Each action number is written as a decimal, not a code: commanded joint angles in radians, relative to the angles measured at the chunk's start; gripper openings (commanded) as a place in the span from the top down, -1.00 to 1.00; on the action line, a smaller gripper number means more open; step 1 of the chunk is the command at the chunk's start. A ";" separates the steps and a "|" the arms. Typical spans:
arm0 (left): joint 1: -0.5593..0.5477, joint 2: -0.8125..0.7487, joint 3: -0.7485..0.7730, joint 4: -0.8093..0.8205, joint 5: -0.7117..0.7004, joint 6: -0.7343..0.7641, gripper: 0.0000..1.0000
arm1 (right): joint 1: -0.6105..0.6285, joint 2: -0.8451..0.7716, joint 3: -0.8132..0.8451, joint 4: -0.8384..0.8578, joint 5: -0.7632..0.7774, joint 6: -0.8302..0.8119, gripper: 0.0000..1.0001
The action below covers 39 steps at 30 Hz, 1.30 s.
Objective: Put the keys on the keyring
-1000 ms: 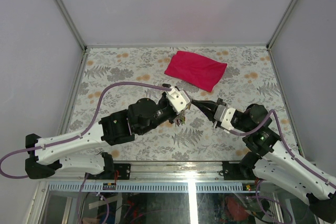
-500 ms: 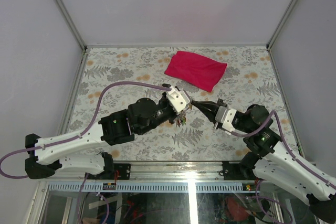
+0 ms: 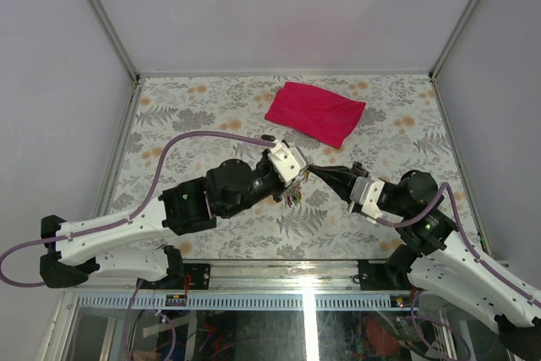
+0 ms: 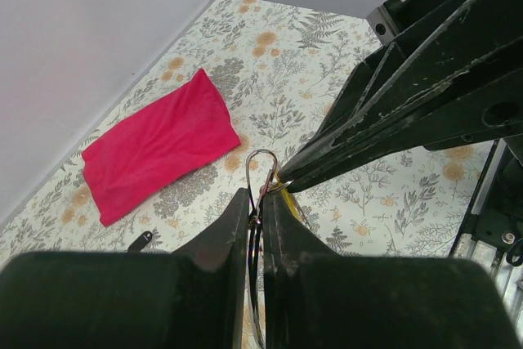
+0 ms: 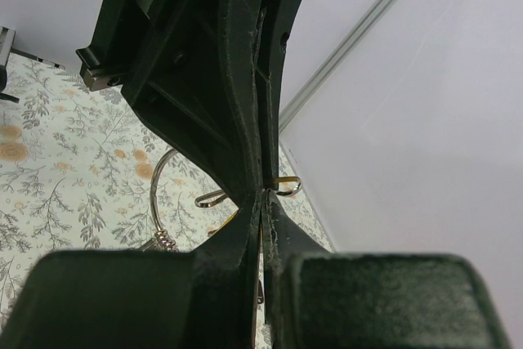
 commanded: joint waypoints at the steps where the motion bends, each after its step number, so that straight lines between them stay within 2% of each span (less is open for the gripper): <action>1: 0.000 -0.017 0.027 0.069 -0.008 -0.010 1.00 | 0.008 0.004 0.034 0.063 -0.035 -0.003 1.00; 27: -0.001 0.011 0.052 0.017 0.051 0.008 1.00 | 0.007 0.013 0.036 0.087 0.079 -0.023 1.00; 39: 0.000 0.036 0.065 -0.010 0.032 0.000 1.00 | 0.008 -0.005 0.039 0.086 0.053 -0.017 1.00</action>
